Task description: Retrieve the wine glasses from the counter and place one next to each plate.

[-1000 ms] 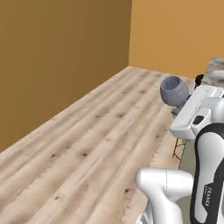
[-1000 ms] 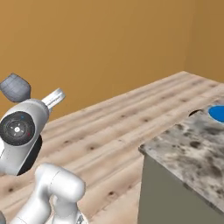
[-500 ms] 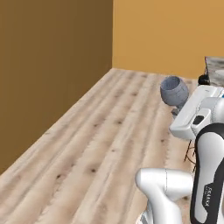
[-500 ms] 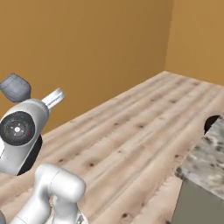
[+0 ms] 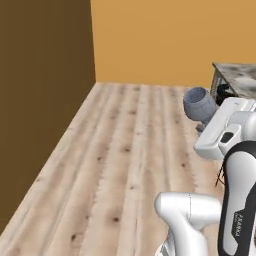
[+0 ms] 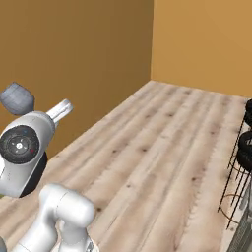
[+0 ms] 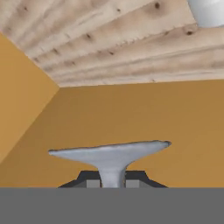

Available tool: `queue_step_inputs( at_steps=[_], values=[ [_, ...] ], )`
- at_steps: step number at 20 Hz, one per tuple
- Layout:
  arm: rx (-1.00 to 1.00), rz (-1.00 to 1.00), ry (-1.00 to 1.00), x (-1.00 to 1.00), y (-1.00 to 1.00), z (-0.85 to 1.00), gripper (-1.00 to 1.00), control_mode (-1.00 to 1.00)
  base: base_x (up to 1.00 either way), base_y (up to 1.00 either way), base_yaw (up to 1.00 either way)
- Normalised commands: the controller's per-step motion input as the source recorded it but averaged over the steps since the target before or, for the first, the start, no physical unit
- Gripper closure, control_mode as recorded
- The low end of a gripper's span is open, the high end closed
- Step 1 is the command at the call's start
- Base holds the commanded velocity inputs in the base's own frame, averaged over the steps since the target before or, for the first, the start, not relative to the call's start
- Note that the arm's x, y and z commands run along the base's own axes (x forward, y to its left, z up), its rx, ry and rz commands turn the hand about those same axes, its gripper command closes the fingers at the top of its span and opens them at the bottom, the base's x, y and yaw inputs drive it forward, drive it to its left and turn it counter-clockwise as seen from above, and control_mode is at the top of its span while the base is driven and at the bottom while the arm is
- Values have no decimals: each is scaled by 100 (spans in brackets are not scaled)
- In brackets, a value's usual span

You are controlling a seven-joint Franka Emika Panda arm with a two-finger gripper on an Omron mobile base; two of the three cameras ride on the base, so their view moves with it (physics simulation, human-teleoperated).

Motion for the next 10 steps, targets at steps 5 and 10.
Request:
queue_step_inputs(
  at_steps=[5, 10],
  values=[
    [0, 0, 0, 0, 0, 0, 100, 100, 100, 90, -58],
    [0, 0, 0, 0, 0, 0, 100, 100, 97, 67, -74]
  ],
)
